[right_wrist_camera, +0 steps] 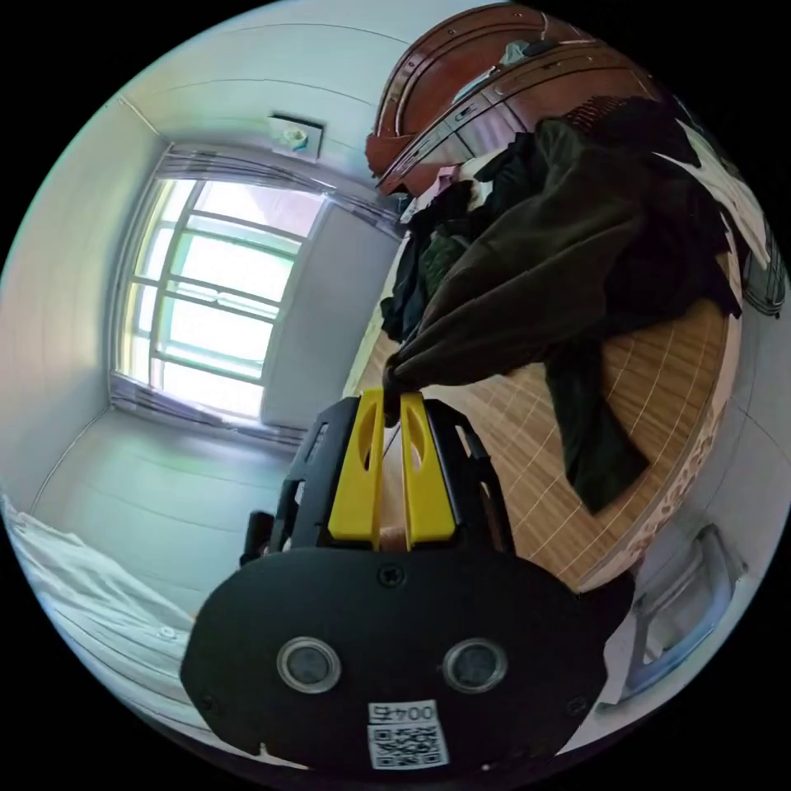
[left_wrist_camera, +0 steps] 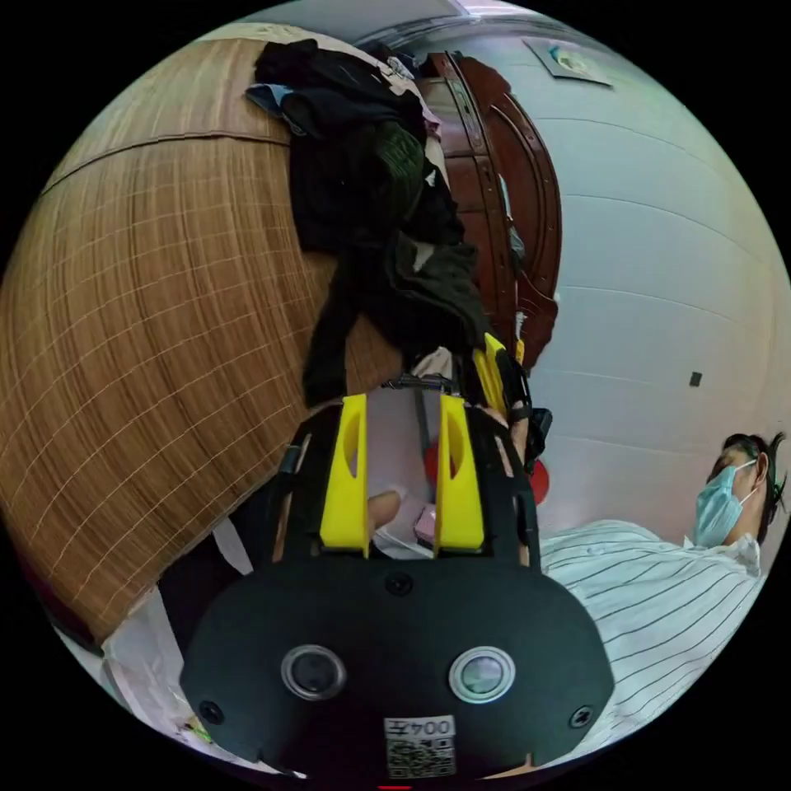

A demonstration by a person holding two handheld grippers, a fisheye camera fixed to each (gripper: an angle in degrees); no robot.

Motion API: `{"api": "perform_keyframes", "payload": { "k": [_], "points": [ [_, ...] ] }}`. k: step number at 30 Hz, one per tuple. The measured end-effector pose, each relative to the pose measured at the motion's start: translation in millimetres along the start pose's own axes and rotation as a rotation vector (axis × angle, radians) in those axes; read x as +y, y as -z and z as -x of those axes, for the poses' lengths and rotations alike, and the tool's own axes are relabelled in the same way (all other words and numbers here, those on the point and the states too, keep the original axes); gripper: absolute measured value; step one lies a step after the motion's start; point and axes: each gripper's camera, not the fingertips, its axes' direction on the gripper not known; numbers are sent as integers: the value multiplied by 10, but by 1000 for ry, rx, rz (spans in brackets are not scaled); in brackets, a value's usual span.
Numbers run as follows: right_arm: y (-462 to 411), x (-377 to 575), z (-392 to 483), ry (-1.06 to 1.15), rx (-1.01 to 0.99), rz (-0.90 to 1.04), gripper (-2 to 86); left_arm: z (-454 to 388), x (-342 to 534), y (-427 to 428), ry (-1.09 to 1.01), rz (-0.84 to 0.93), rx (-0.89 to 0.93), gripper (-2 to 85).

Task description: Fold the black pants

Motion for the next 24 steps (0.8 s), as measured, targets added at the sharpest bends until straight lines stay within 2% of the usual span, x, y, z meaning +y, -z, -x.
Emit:
{"api": "perform_keyframes", "payload": {
  "k": [6,10,14,16,19,21,24],
  "points": [
    [373,1342,421,100,-76,101,42,660,-140,-64,43,208,304,236],
    [607,1927,447,103,-120,85,42,1114,-74,26,74,342,473,240],
    [461,2679,822,283,20,276,42,1493,165,423,134,267,692,233],
    [475,2941,922,307,30,261,42,1573,241,622,81,259,643,225],
    [608,3153,994,318,-17,238,43,1755,406,911,50,248,693,221],
    [744,3260,1145,376,-45,221,43,1964,568,1134,34,226,651,236],
    [721,3467,1371,465,-68,276,43,2301,817,1265,73,219,746,256]
  ]
}}
